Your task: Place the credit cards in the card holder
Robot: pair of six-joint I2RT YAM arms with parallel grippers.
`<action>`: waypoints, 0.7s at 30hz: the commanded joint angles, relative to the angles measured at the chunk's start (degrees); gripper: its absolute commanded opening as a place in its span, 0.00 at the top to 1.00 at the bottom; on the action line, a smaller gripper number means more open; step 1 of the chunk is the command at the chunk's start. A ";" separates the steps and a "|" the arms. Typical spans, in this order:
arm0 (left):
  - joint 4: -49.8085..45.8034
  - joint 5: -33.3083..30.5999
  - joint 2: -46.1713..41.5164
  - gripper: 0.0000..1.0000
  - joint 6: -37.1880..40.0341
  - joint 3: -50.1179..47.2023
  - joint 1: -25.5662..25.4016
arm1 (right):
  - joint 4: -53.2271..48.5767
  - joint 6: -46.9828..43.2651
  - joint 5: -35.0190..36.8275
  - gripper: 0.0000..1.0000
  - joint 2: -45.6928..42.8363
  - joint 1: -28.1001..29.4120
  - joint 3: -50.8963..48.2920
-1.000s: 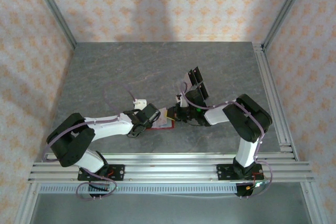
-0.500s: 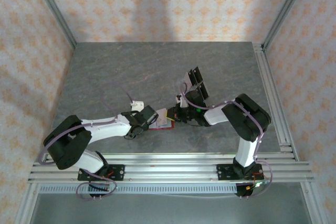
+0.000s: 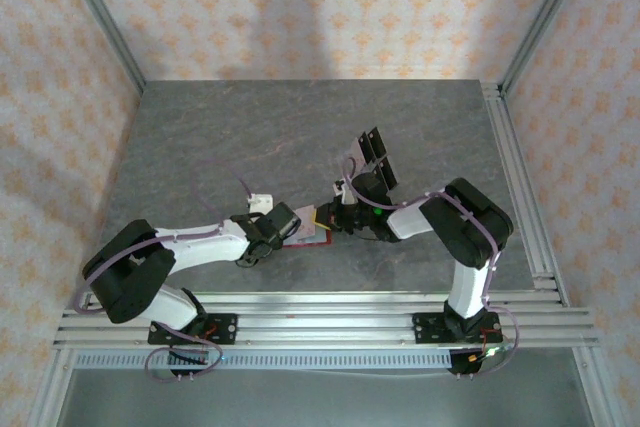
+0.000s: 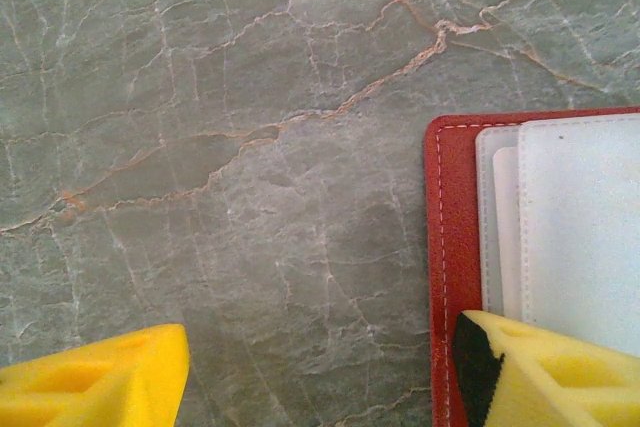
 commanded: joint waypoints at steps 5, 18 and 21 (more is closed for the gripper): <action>-0.69 -1.53 0.63 0.28 -0.60 -1.36 -0.19 | 0.31 -0.88 -0.06 1.00 1.95 0.64 0.03; -1.41 -1.60 0.15 0.28 -0.75 -0.90 -0.24 | -5.70 -6.23 2.71 1.00 2.09 0.54 0.50; -1.51 -1.69 -0.12 0.28 -0.75 -1.17 -0.26 | -6.41 -6.83 2.96 1.00 2.33 0.52 0.89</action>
